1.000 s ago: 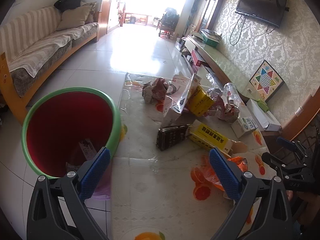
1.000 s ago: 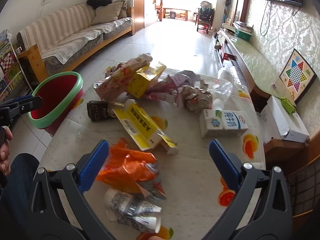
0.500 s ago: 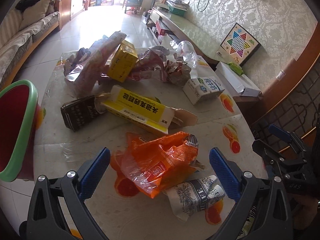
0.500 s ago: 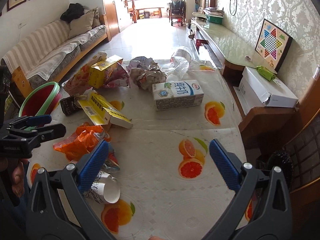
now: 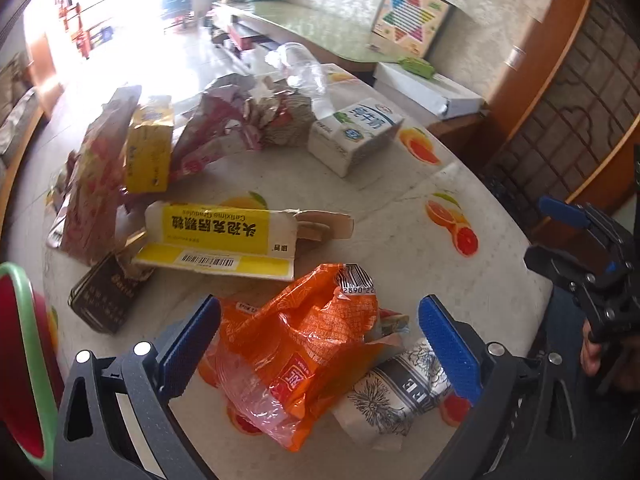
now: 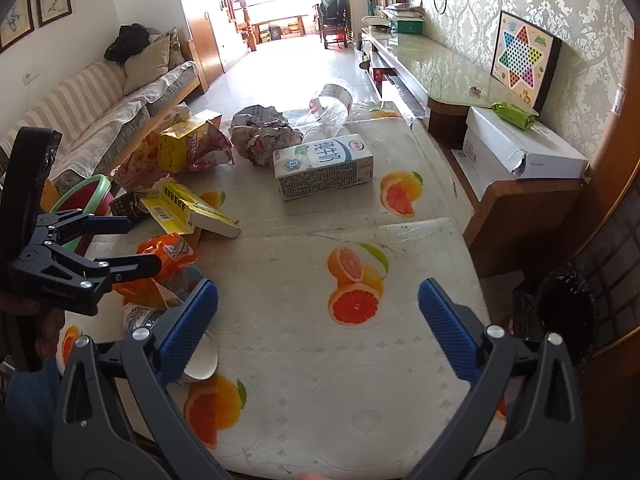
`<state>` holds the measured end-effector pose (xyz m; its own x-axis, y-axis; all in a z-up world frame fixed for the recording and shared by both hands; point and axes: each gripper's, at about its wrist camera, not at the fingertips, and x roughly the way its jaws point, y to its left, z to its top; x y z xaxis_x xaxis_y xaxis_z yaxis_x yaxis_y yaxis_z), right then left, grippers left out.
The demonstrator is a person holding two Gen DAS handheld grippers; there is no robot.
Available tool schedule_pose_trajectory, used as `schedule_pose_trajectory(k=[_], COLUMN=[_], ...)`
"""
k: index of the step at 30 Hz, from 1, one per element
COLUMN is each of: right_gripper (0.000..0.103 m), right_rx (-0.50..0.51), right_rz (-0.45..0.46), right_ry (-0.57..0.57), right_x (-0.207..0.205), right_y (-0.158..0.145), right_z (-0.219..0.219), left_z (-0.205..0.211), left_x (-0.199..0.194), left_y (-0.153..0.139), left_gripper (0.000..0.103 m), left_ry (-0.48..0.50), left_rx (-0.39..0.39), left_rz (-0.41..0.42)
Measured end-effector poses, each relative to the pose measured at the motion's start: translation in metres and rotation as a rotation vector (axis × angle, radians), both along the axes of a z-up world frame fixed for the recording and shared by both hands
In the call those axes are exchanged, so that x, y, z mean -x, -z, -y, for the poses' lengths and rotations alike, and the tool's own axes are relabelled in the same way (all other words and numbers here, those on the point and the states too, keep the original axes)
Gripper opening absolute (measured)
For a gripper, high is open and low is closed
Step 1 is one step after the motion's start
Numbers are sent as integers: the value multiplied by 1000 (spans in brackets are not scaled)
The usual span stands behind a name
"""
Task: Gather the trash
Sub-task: 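Move both tools back over the table toward the orange bag and cup, then grasp the orange plastic bag with the left tool while the right tool grasps the paper coffee cup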
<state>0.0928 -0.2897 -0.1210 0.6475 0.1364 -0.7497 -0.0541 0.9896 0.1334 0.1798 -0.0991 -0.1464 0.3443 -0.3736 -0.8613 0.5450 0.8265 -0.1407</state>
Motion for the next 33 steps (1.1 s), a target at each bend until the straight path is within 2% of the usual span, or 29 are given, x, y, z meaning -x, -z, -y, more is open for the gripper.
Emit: schedule_pose_trajectory(k=[4, 6, 8, 12, 17, 18, 19, 20, 25, 33], right_gripper=[99, 99, 99, 99, 99, 99, 99, 99, 99, 99], right_rx=[-3, -6, -5, -6, -4, -4, -2, 0, 3, 15], right_rz=[3, 4, 5, 4, -4, -5, -5, -4, -7, -3], right_ry=[-2, -2, 2, 14, 13, 9, 6, 3, -5, -19], right_x=[0, 0, 1, 1, 1, 1, 1, 2, 2, 2], right_y=[0, 0, 0, 0, 1, 1, 1, 1, 2, -2], right_z=[1, 2, 3, 6, 4, 4, 3, 2, -1, -8], left_z=[4, 4, 6, 12, 18, 18, 18, 17, 16, 1], left_x=[-8, -13, -16, -15, -13, -13, -12, -12, -7, 1], left_y=[5, 11, 17, 29, 40, 40, 40, 40, 39, 32], left_gripper=[95, 93, 85, 84, 83, 81, 73, 69, 60, 54], left_ry=[113, 134, 151, 183, 160, 153, 143, 133, 106, 44], left_rx=[-34, -32, -30, -31, -33, -35, -38, -35, -37, -73], left_rz=[-28, -52, -77, -109, -119, -116, -113, -117, -109, -56])
